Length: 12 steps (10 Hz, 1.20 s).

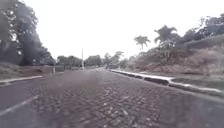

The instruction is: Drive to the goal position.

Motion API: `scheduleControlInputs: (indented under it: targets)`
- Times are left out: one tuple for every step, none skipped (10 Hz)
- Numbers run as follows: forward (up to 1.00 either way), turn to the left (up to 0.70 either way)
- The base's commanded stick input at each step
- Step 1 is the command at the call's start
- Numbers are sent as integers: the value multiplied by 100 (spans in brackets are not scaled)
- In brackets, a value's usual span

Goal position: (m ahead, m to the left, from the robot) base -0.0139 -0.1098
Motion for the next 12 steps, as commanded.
scheduleControlInputs:
  targets:
    - [70,0]
    - [70,0]
    - [70,0]
    - [70,0]
    - [70,3]
    - [70,12]
    - [70,22]
    - [70,32]
    - [70,5]
    - [70,0]
    - [70,0]
    - [70,0]
